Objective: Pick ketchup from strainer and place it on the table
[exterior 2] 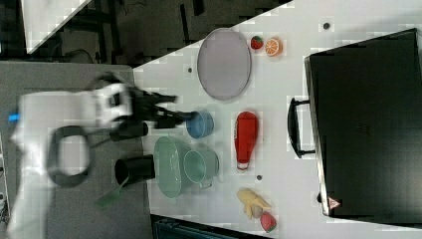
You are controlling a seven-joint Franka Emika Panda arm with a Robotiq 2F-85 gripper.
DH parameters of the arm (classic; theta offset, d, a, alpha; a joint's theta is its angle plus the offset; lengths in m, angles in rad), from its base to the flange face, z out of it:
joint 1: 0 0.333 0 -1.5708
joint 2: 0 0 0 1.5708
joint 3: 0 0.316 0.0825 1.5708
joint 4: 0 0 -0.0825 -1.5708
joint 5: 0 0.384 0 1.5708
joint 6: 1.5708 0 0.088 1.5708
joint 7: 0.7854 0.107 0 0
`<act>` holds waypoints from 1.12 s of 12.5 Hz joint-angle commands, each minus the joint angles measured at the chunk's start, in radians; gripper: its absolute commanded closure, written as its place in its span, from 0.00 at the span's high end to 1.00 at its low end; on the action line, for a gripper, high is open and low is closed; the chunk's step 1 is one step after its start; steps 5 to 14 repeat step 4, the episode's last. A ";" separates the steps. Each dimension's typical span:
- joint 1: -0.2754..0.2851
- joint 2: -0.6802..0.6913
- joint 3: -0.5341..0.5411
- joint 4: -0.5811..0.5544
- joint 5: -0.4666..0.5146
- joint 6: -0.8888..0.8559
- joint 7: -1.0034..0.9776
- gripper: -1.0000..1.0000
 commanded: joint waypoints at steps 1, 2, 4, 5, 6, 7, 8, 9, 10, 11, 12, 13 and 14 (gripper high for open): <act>-0.008 -0.012 0.006 0.094 0.021 -0.102 0.168 1.00; -0.007 -0.013 0.011 0.125 0.022 -0.130 0.200 1.00; -0.006 -0.013 0.021 0.166 0.022 -0.217 0.216 1.00; -0.006 -0.013 0.021 0.166 0.022 -0.217 0.216 1.00; -0.006 -0.013 0.021 0.166 0.022 -0.217 0.216 1.00; -0.006 -0.013 0.021 0.166 0.022 -0.217 0.216 1.00; -0.006 -0.013 0.021 0.166 0.022 -0.217 0.216 1.00; -0.006 -0.013 0.021 0.166 0.022 -0.217 0.216 1.00; -0.006 -0.013 0.021 0.166 0.022 -0.217 0.216 1.00; -0.006 -0.013 0.021 0.166 0.022 -0.217 0.216 1.00; -0.006 -0.013 0.021 0.166 0.022 -0.217 0.216 1.00; -0.006 -0.013 0.021 0.166 0.022 -0.217 0.216 1.00; -0.006 -0.013 0.021 0.166 0.022 -0.217 0.216 1.00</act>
